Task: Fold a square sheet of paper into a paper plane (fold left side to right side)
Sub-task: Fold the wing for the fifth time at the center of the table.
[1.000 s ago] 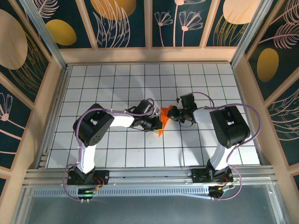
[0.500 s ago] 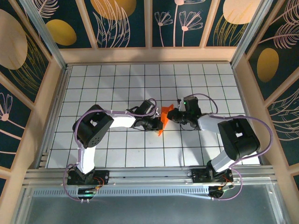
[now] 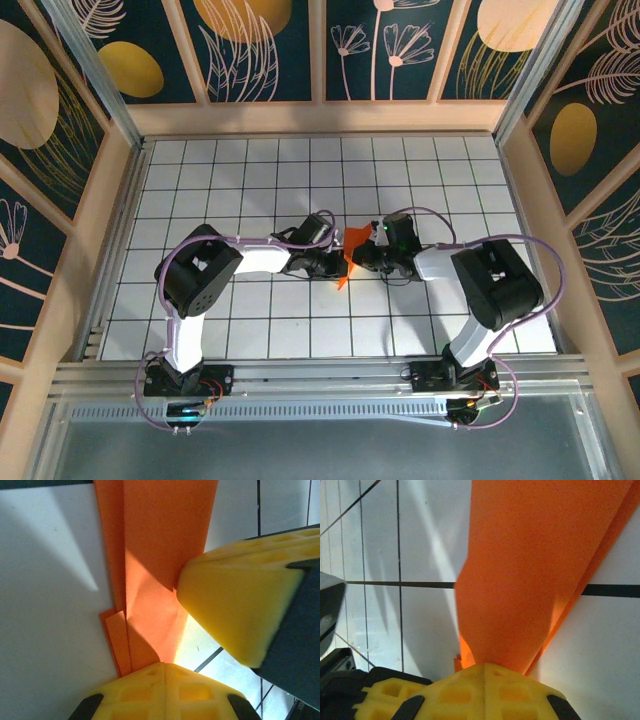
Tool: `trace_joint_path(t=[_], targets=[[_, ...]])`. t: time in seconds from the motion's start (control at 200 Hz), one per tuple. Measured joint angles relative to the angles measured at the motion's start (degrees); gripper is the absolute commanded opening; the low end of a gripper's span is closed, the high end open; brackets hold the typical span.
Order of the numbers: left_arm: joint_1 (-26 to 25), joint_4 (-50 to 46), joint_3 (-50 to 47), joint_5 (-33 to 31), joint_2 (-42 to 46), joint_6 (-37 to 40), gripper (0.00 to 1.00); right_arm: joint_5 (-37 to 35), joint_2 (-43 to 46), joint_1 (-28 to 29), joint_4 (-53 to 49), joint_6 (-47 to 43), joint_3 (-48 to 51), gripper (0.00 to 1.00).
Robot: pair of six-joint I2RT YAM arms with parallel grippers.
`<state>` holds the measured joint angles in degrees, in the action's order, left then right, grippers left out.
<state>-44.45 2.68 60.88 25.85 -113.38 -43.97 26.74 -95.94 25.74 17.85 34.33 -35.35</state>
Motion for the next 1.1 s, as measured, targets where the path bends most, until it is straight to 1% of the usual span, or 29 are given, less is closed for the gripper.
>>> trace_joint_path(t=[0.34, 0.951, 1.101], targets=[[0.0, -0.1, 0.2, -1.4, 0.0, 0.3, 0.0, -1.3, -2.4, -0.7, -2.0, -2.8, -3.0, 0.0], [0.0, -0.1, 0.4, -2.6, 0.0, 0.9, 0.0, 0.6, -8.0, -8.1, -6.8, -8.3, -11.0, 0.0], [0.0, 0.0, 0.5, -3.3, 0.0, 0.9, 0.0, 2.5, -9.2, -9.2, -8.5, -8.9, -12.8, 0.0]])
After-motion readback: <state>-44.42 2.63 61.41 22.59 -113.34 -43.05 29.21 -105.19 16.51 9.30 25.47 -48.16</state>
